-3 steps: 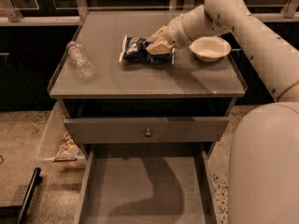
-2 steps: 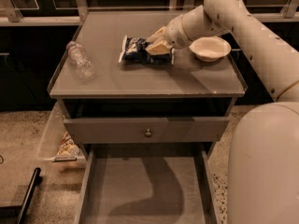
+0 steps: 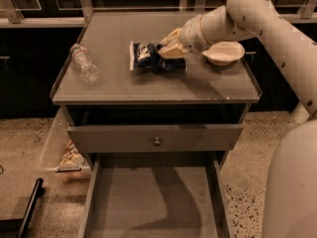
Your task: Place blue chip bag into middle drawer
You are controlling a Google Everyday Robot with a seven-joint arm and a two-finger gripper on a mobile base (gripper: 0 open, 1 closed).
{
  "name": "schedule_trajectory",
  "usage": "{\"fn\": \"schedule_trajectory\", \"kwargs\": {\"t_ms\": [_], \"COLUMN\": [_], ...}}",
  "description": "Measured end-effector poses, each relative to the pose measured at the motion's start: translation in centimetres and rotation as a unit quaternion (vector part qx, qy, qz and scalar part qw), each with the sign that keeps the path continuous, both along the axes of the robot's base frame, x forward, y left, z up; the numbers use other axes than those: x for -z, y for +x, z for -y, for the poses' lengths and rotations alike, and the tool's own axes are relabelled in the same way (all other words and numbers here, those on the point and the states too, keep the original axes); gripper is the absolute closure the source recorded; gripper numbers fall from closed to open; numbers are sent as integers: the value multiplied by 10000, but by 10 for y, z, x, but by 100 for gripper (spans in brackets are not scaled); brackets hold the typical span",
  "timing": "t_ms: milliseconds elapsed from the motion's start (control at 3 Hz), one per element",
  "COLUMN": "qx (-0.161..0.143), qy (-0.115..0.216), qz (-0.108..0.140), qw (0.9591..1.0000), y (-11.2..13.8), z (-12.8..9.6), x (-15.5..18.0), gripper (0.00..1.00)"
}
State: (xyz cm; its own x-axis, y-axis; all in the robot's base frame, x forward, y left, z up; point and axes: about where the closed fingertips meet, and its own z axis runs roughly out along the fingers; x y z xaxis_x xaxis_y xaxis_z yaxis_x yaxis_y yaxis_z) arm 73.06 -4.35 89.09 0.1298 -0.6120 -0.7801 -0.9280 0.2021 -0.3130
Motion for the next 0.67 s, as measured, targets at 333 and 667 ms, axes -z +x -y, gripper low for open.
{"fn": "schedule_trajectory", "kwargs": {"t_ms": [333,667], "qx": [-27,-39], "qy": [117,198], "qz": [265,556], "qw": [9996,9983], "y": [-21,-46], "z": [11,23], "x": [-18,-34], "gripper": [100,100]}}
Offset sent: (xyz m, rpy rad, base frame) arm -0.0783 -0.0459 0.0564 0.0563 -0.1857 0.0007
